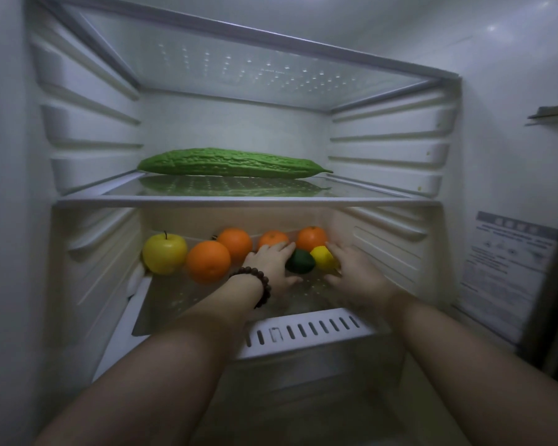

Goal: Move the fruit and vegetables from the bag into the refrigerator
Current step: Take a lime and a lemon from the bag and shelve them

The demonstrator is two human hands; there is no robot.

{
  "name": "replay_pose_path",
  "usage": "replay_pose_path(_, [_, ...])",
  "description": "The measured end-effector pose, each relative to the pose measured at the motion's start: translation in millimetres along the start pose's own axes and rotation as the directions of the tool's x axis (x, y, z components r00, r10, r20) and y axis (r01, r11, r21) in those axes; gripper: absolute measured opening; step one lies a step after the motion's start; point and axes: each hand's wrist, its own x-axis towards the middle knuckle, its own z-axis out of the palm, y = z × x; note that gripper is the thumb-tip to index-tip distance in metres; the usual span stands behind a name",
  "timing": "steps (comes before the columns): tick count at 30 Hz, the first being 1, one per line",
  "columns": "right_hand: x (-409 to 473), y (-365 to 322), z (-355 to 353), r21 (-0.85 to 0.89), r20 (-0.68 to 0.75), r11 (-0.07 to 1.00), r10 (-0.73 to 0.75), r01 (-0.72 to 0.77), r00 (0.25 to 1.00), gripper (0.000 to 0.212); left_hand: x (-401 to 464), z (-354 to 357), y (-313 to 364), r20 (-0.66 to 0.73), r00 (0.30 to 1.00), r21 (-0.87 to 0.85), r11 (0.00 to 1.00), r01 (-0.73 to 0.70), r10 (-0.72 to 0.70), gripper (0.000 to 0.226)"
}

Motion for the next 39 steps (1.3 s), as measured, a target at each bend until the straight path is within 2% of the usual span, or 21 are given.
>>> replay_pose_path(3, [-15.7, -4.8, -0.7, 0.061, -0.035, 0.998, 0.004, -0.002, 0.999, 0.075, -8.3, -8.7, 3.3, -0.047, 0.999, -0.034, 0.999, 0.020, -0.022, 0.076])
replay_pose_path(10, [-57.0, -16.6, -11.5, 0.045, -0.098, 0.995, -0.089, 0.094, 0.991, 0.067, -49.1, -29.7, 21.7, -0.191, 0.981, -0.010, 0.999, 0.041, -0.042, 0.075])
replay_pose_path(14, [-82.7, -32.7, -23.2, 0.083, -0.082, 0.996, -0.036, 0.043, 0.996, 0.065, -90.9, -35.4, 36.8, -0.315, 0.946, -0.001, 0.996, 0.084, -0.081, 0.073])
replay_pose_path(17, [-115.7, -44.4, -34.8, 0.114, -0.119, 0.990, -0.072, 0.086, 0.990, 0.055, -124.8, -34.4, 52.8, -0.401, 0.903, -0.034, 0.988, 0.153, -0.154, 0.067])
replay_pose_path(20, [-156.4, -50.5, -42.3, 0.142, -0.118, 0.986, -0.071, 0.088, 0.990, 0.061, -165.3, -37.4, 70.5, -0.390, 0.899, -0.074, 0.980, 0.186, -0.200, 0.055])
replay_pose_path(22, [-184.3, -54.3, -47.2, 0.152, -0.150, 0.984, -0.073, 0.096, 0.986, 0.060, -197.6, -35.0, 85.6, -0.383, 0.895, -0.077, 0.974, 0.215, -0.228, 0.060])
replay_pose_path(26, [-243.5, -59.6, -60.2, 0.187, -0.158, 0.979, -0.052, 0.082, 0.986, 0.057, -255.0, -28.8, 122.2, -0.480, 0.836, -0.058, 0.961, 0.270, -0.264, 0.062])
replay_pose_path(34, [-336.5, -58.2, -81.7, 0.319, -0.117, 0.940, -0.085, 0.119, 0.989, 0.058, -354.1, -26.7, 175.2, -0.471, 0.823, -0.074, 0.944, 0.320, -0.316, 0.061])
replay_pose_path(39, [-379.7, -59.6, -92.0, 0.290, -0.127, 0.946, -0.114, 0.147, 0.985, 0.058, -400.4, -30.8, 192.6, -0.422, 0.834, -0.053, 0.929, 0.367, -0.354, 0.066])
